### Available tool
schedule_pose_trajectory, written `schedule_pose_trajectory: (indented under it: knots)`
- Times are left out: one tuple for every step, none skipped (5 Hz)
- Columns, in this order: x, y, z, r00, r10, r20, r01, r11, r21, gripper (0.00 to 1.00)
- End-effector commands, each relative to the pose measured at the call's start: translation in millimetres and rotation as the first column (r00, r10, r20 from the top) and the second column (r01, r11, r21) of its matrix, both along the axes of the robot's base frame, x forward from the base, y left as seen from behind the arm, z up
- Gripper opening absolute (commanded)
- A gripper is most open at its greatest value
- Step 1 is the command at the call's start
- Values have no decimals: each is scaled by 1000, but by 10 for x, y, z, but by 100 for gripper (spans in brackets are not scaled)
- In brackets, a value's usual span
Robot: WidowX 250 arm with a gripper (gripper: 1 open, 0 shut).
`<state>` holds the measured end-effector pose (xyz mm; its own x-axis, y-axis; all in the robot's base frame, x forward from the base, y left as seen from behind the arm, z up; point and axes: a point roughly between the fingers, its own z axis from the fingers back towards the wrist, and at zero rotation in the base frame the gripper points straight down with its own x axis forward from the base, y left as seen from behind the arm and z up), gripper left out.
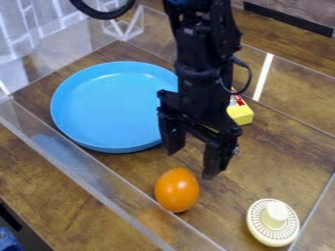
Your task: Remove the orange ball from inside the blue tray and put it on the table
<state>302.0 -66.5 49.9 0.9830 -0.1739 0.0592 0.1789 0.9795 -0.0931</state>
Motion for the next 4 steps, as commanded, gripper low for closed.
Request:
schedule_pose_trajectory:
  knots:
    - [34, -19, 72, 999, -2, 45, 1, 1000, 3, 100]
    - [18, -18, -15, 999, 3, 35, -3, 1000, 13, 100]
    - [-1, -26, -145, 1000, 2, 19, -3, 1000, 25, 100]
    - [-8, -39, -209, 1000, -3, 5, 3, 999, 39, 0]
